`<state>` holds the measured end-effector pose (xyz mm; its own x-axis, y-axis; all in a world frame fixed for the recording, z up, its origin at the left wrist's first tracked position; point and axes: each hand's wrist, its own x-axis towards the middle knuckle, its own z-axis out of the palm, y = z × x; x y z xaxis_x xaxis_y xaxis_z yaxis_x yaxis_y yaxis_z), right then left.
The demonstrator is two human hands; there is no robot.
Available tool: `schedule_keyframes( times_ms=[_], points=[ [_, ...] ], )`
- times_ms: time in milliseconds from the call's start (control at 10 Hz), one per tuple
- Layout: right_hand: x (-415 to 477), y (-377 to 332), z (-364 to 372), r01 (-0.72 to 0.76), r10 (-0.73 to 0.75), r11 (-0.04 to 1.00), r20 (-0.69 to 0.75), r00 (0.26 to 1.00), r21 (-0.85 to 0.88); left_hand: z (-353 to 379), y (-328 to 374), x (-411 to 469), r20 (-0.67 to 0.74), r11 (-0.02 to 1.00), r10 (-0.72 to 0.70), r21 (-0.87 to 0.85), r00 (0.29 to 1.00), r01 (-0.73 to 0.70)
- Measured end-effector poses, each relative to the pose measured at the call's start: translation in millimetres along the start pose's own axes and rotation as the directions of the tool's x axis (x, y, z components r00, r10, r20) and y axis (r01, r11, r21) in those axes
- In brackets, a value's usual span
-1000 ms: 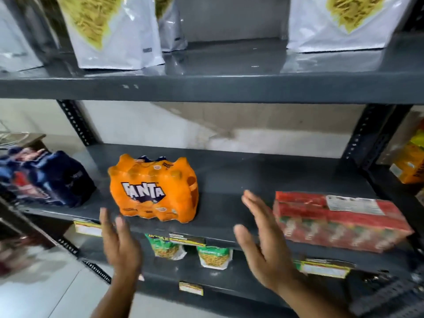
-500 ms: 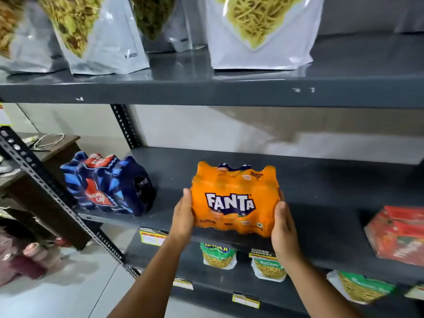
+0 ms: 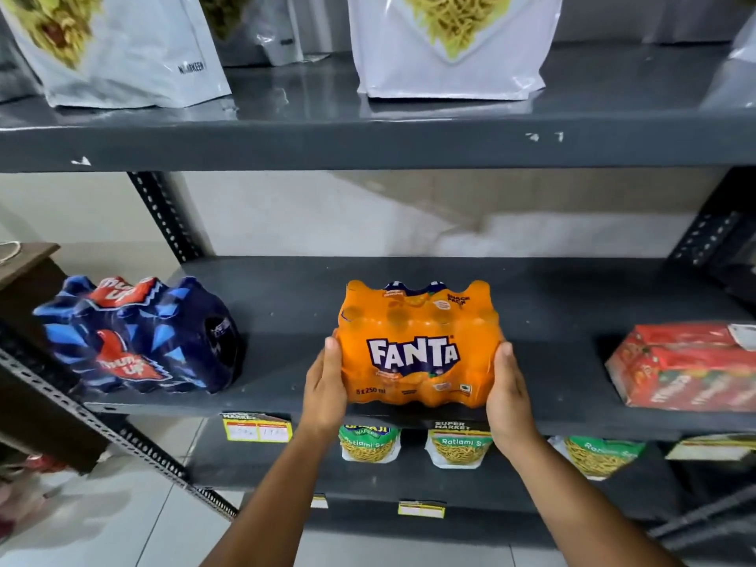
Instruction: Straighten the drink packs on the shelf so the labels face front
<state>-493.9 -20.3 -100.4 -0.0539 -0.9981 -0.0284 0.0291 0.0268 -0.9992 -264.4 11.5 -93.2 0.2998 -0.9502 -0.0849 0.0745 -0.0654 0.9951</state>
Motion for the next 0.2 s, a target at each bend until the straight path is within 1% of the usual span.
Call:
schedule_keyframes(
  times_ms=[100,200],
  points=[
    [1.4,-3.9,-5.9,0.009,-0.008,1.000,0.037,0.999,-0.013,1.4,3.2,0.1,-0.017,1.000,0.000,-0.002,1.000,0.000],
    [-10.2,-17.6,-13.3,0.107,-0.107,0.989,0.005,0.994,-0.102,0.3,17.9,-12.3,-0.050,0.982,0.125,0.148,0.991,-0.116]
  ],
)
